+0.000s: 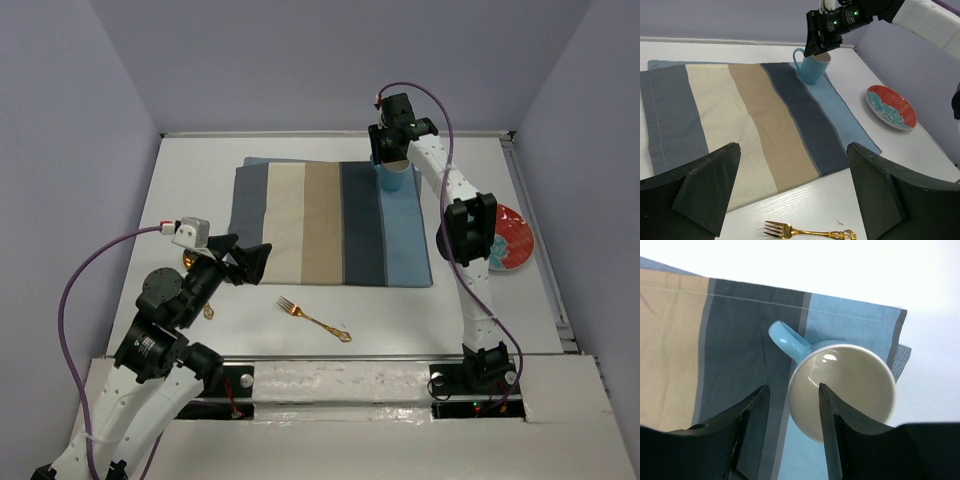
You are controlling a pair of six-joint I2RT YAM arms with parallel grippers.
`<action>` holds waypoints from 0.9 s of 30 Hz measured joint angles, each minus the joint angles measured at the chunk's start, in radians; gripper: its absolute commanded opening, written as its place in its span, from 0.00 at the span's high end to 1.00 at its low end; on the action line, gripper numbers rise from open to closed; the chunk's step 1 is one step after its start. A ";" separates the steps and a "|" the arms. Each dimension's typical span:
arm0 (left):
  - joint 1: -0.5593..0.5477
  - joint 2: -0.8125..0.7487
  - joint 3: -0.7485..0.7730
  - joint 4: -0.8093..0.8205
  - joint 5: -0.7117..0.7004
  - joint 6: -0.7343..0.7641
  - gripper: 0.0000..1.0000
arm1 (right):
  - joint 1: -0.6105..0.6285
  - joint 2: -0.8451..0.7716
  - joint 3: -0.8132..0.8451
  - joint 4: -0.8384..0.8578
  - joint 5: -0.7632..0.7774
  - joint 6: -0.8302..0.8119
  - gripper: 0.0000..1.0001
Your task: Set the dinner table for one person
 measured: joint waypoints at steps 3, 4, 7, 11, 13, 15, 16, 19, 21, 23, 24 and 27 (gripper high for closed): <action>0.000 0.000 0.000 0.000 0.000 0.000 0.01 | 0.000 0.000 0.008 0.012 0.000 0.006 0.48; 0.000 0.000 0.000 0.000 0.000 0.000 0.01 | 0.000 -0.001 0.008 0.019 0.000 0.013 0.48; 0.000 0.000 0.000 0.000 0.000 0.000 0.01 | 0.000 -0.017 -0.018 0.044 0.004 0.044 0.47; 0.000 0.000 0.000 0.000 0.000 0.000 0.01 | -0.002 -0.154 -0.187 0.096 0.031 0.095 0.47; -0.003 0.000 0.000 0.001 0.000 0.000 0.01 | -0.002 -0.276 -0.305 0.132 0.056 0.133 0.47; -0.007 -0.002 0.000 0.000 0.000 0.000 0.01 | -0.008 -0.459 -0.485 0.214 0.085 0.174 0.48; -0.010 -0.003 0.000 0.001 0.000 0.000 0.01 | -0.014 -0.543 -0.561 0.245 0.095 0.201 0.49; -0.021 -0.015 0.000 0.000 -0.001 0.000 0.01 | -0.062 -0.835 -0.858 0.418 0.135 0.291 0.51; -0.029 -0.027 0.000 0.000 0.000 0.000 0.01 | -0.120 -1.004 -1.056 0.501 0.164 0.351 0.52; -0.038 -0.040 0.000 0.000 -0.001 0.000 0.01 | -0.204 -1.184 -1.293 0.574 0.193 0.431 0.53; -0.043 -0.046 0.000 0.000 -0.002 0.000 0.01 | -0.237 -1.240 -1.360 0.569 0.203 0.454 0.53; -0.063 -0.057 0.000 0.000 -0.004 0.000 0.01 | -0.350 -1.385 -1.592 0.598 0.228 0.538 0.54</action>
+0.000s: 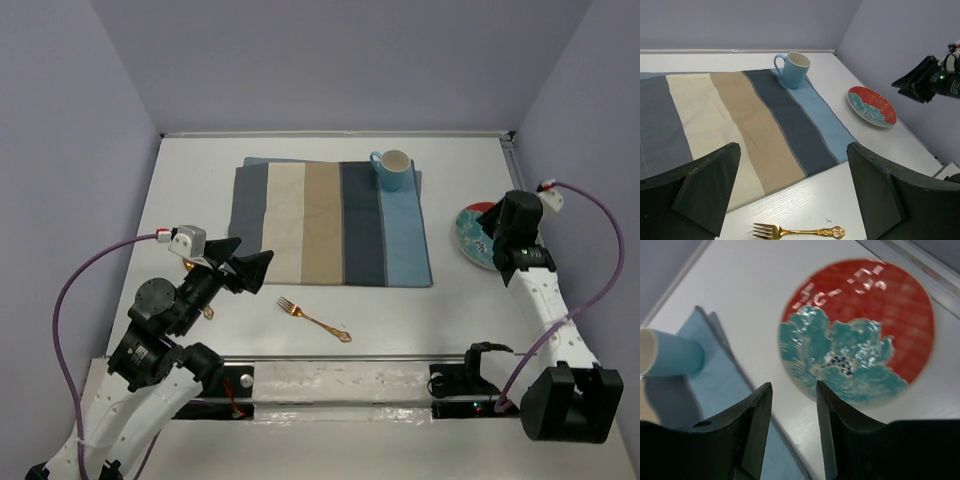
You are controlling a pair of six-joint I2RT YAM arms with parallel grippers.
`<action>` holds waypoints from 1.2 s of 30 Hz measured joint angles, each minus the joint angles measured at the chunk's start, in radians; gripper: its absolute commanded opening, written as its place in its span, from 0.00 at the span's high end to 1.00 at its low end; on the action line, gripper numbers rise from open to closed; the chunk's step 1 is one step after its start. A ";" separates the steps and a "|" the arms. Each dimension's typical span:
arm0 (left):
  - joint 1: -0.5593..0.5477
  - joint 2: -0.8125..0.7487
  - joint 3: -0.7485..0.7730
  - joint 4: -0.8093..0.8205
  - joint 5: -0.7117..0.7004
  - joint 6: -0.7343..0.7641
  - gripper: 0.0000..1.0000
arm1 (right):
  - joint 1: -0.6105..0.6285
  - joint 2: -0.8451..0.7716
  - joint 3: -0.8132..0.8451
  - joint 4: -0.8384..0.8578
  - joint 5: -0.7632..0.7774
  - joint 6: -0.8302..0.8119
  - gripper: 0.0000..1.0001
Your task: Set the dinner table for one person
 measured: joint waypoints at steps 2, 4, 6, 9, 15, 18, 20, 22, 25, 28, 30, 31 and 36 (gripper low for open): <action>-0.015 -0.005 0.000 -0.001 0.000 0.000 0.01 | -0.072 -0.053 -0.098 -0.007 -0.004 0.038 0.54; -0.024 -0.009 0.000 -0.002 0.000 0.000 0.01 | -0.157 -0.092 -0.169 -0.012 -0.010 0.072 0.53; -0.032 -0.014 0.000 -0.003 -0.004 0.000 0.01 | -0.240 -0.107 -0.200 -0.015 -0.025 0.094 0.51; -0.040 -0.026 0.000 -0.003 -0.021 -0.001 0.01 | -0.365 -0.114 -0.229 -0.013 -0.058 0.129 0.47; -0.050 -0.040 0.000 -0.003 -0.031 -0.001 0.01 | -0.573 -0.112 -0.283 -0.009 -0.170 0.162 0.45; -0.056 -0.040 0.000 -0.004 -0.036 -0.001 0.01 | -0.670 -0.111 -0.299 -0.008 -0.229 0.161 0.39; -0.058 -0.040 0.000 -0.003 -0.038 -0.001 0.01 | -0.725 -0.111 -0.311 -0.008 -0.260 0.161 0.37; -0.060 -0.040 0.000 -0.004 -0.042 -0.001 0.01 | -0.756 -0.111 -0.323 -0.008 -0.282 0.166 0.31; -0.064 -0.040 0.000 -0.004 -0.043 -0.001 0.01 | -0.778 -0.098 -0.337 -0.005 -0.315 0.167 0.31; -0.065 -0.040 0.000 -0.004 -0.045 -0.001 0.01 | -0.783 -0.069 -0.361 0.028 -0.391 0.166 0.32; -0.069 -0.040 0.000 -0.004 -0.046 -0.001 0.01 | -0.783 -0.053 -0.393 0.067 -0.458 0.166 0.32; -0.071 -0.040 0.000 -0.004 -0.046 -0.001 0.01 | -0.783 -0.046 -0.409 0.087 -0.494 0.166 0.33; -0.075 -0.040 0.000 -0.004 -0.047 -0.001 0.01 | -0.783 0.013 -0.476 0.215 -0.644 0.168 0.35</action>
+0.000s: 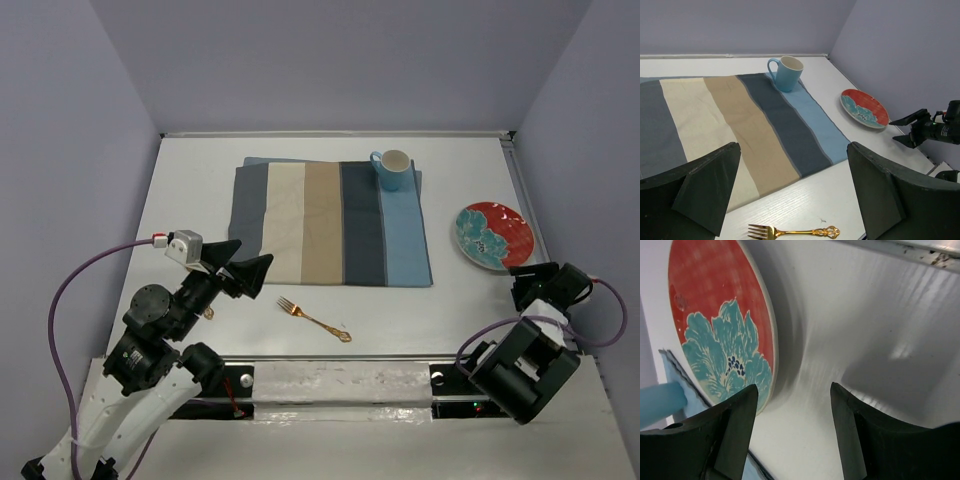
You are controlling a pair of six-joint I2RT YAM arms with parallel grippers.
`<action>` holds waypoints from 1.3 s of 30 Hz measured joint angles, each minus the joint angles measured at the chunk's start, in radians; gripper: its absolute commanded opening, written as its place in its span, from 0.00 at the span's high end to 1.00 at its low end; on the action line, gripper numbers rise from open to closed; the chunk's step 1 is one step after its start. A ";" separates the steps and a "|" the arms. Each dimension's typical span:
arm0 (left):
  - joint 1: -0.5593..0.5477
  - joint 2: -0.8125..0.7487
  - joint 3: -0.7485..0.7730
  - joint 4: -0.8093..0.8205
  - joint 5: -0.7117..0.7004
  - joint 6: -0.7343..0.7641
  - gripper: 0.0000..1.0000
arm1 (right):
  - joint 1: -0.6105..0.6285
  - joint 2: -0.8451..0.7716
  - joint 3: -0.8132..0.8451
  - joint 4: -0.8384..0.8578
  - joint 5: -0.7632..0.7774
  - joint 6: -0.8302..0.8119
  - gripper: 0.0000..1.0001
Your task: Set the dinner table for one person
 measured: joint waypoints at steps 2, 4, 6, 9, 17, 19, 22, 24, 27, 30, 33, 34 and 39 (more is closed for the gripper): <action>0.000 0.000 0.000 0.000 0.000 0.000 0.01 | 0.004 0.036 -0.018 0.056 -0.035 0.009 0.35; 0.000 0.002 0.000 0.000 -0.001 0.000 0.01 | 0.019 0.085 -0.039 0.128 -0.052 0.024 0.36; 0.001 0.005 0.000 0.000 0.000 0.000 0.01 | 0.031 0.124 -0.049 0.205 -0.066 0.043 0.37; 0.006 0.014 0.000 0.000 -0.001 0.000 0.01 | 0.058 0.185 -0.064 0.329 -0.077 0.082 0.39; 0.028 0.044 0.000 0.001 0.000 0.000 0.01 | 0.087 0.328 -0.064 0.520 -0.088 0.149 0.61; 0.031 0.053 0.000 0.001 0.002 0.000 0.01 | 0.087 0.348 -0.064 0.535 -0.089 0.159 0.75; 0.035 0.065 0.000 0.001 0.003 0.000 0.01 | 0.092 0.385 -0.064 0.557 -0.096 0.180 0.91; 0.041 0.073 0.000 0.001 0.004 0.000 0.01 | 0.092 0.389 -0.064 0.571 -0.100 0.206 0.96; 0.052 0.075 0.000 0.001 0.006 0.000 0.01 | 0.095 0.363 -0.064 0.591 -0.104 0.216 1.00; 0.060 0.075 0.000 0.002 0.008 0.000 0.01 | 0.108 0.305 -0.064 0.551 -0.103 0.214 1.00; 0.065 0.076 0.000 0.002 0.011 0.000 0.01 | 0.127 0.226 -0.064 0.478 -0.077 0.204 1.00; 0.066 0.076 0.000 0.002 0.013 0.000 0.01 | 0.134 0.202 -0.064 0.456 -0.069 0.202 1.00; 0.072 0.083 0.000 0.002 0.017 0.000 0.01 | 0.187 0.041 -0.061 0.303 -0.041 0.186 1.00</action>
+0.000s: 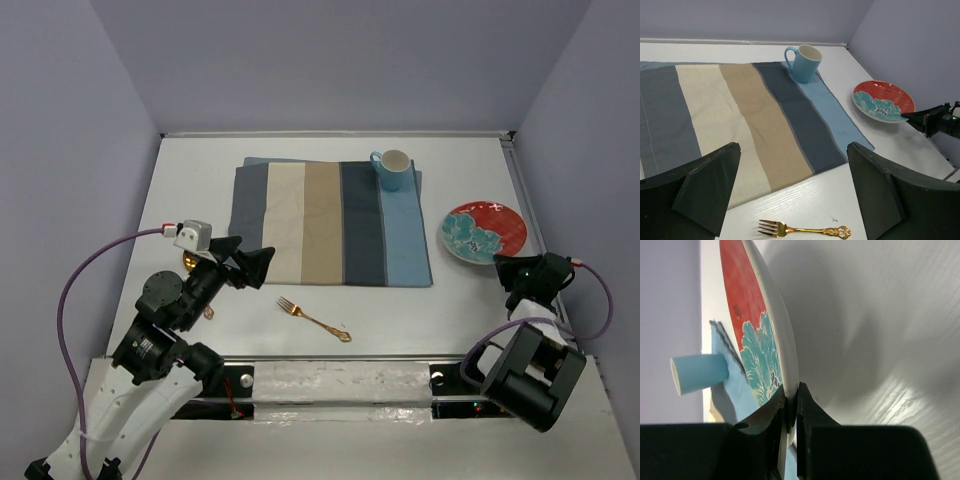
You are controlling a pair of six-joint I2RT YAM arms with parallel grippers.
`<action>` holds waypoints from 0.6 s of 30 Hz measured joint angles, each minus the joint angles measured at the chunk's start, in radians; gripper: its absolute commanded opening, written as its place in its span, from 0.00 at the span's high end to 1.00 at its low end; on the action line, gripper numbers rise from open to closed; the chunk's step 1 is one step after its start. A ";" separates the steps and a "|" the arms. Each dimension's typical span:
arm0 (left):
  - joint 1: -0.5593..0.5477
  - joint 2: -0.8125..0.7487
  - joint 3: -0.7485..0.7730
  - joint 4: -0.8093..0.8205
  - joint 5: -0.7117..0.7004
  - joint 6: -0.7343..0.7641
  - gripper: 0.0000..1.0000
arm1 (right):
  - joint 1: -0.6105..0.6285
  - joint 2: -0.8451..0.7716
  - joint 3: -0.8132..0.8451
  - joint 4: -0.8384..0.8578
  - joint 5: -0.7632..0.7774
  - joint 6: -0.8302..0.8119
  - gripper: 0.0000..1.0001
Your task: Set the dinner table for one person
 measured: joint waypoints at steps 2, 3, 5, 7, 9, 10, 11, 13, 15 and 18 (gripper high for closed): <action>0.001 0.000 0.000 0.000 0.001 0.000 0.01 | 0.012 -0.049 0.011 -0.050 0.001 -0.004 1.00; 0.002 0.001 0.000 0.000 0.001 0.000 0.01 | 0.019 -0.079 0.023 -0.076 0.001 -0.006 1.00; 0.006 0.002 0.000 0.000 0.002 0.000 0.01 | 0.025 -0.126 0.049 -0.119 -0.002 -0.010 1.00; 0.007 0.003 0.000 0.000 0.002 0.000 0.01 | 0.031 -0.160 0.069 -0.143 -0.002 -0.010 1.00; 0.008 0.004 0.000 0.000 0.002 0.000 0.01 | 0.031 -0.201 0.106 -0.171 -0.008 -0.012 1.00; 0.010 0.005 0.000 0.000 0.002 0.000 0.01 | 0.032 -0.216 0.119 -0.176 -0.011 -0.012 1.00; 0.013 0.005 0.000 0.000 0.002 0.000 0.01 | 0.034 -0.227 0.129 -0.178 -0.014 -0.012 1.00; 0.016 0.006 0.000 0.000 0.002 0.000 0.01 | 0.045 -0.251 0.157 -0.191 -0.023 -0.011 1.00; 0.021 0.009 0.000 0.000 0.002 0.000 0.01 | 0.080 -0.274 0.196 -0.209 -0.031 -0.011 1.00; 0.032 0.017 0.000 0.000 0.003 0.000 0.01 | 0.135 -0.286 0.238 -0.222 -0.051 -0.010 1.00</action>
